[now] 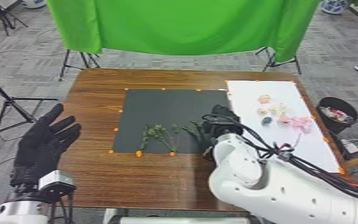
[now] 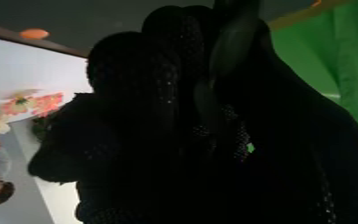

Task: Arrange flowers

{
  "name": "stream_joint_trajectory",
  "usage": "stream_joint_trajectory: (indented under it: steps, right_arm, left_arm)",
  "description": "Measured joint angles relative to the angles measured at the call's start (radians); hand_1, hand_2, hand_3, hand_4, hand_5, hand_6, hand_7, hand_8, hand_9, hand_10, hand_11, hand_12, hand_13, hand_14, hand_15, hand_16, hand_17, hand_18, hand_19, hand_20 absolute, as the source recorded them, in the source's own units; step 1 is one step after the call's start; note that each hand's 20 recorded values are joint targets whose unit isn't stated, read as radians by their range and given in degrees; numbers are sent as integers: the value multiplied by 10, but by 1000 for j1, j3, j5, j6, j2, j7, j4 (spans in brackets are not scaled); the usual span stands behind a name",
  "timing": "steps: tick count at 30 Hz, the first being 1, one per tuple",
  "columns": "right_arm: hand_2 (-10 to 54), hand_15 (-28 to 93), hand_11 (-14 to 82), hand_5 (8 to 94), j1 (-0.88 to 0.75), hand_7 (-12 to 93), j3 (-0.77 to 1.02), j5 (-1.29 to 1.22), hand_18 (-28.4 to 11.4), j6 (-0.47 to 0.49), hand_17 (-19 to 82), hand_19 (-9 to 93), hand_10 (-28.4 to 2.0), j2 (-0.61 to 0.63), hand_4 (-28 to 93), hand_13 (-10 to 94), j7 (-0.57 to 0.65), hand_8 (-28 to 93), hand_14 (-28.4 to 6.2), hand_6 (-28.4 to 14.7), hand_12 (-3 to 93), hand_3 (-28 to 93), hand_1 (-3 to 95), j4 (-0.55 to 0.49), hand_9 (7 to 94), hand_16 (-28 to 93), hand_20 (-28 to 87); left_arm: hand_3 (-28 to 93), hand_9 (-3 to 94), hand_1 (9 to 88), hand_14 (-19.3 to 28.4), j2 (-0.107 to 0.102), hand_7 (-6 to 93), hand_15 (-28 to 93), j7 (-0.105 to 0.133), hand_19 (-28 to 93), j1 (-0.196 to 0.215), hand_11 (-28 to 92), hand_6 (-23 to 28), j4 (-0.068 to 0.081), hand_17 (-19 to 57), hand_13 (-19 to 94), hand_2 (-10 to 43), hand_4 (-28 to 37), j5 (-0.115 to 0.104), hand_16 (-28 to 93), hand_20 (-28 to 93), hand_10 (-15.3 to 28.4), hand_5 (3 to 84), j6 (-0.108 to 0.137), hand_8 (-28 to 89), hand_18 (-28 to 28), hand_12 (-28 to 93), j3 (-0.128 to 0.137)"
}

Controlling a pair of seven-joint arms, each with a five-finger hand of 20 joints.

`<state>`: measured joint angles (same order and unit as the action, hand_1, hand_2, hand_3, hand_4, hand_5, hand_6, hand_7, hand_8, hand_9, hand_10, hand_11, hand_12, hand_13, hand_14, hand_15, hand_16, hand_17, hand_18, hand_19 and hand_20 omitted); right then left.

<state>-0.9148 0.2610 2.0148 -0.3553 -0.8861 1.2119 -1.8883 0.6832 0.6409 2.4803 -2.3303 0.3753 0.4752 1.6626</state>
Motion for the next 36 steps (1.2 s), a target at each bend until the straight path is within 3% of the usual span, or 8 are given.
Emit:
stream_joint_trajectory:
  steps: [24, 28, 33, 36]
  right_arm:
    - [-95, 527, 341, 838, -61, 230, 73, -54, -119, 175, 670, 932, -130, 12, -201, 909, -7, 202, -74, -50, 205, 717, 474, -53, 921, 178, 53]
    - [-94, 530, 340, 830, -66, 223, 80, -59, -119, 202, 670, 932, -138, 14, -191, 904, -8, 183, -76, -54, 204, 721, 429, -58, 916, 173, 42]
    - [-50, 560, 350, 788, -66, 255, 81, -20, -123, 208, 654, 932, -161, 30, -177, 867, -18, -40, -96, -70, 205, 727, 356, -89, 873, 161, 22]
    - [-36, 586, 354, 756, -75, 254, 109, 76, -132, 291, 631, 932, -174, 54, -172, 828, -46, -64, -118, -83, 203, 719, 335, -128, 833, 160, 14]
  left_arm:
    - [652, 314, 302, 255, -1, 106, 554, 4, 506, 8, 288, 89, -2, -77, 199, 69, -208, -2, -121, 55, 189, 356, 3, -81, 255, 107, 3]
    - [651, 314, 303, 255, -6, 105, 553, 18, 506, 14, 289, 89, -3, -77, 199, 69, -206, -8, -121, 54, 189, 356, 5, -81, 255, 108, 3]
    - [651, 311, 303, 256, -22, 104, 553, 49, 507, 28, 287, 88, -5, -77, 196, 69, -206, -25, -121, 54, 189, 354, 13, -81, 257, 107, 2]
    - [648, 304, 302, 255, -31, 103, 550, 62, 507, 49, 282, 87, -9, -78, 193, 69, -207, -31, -122, 53, 188, 350, 14, -81, 260, 107, 16]
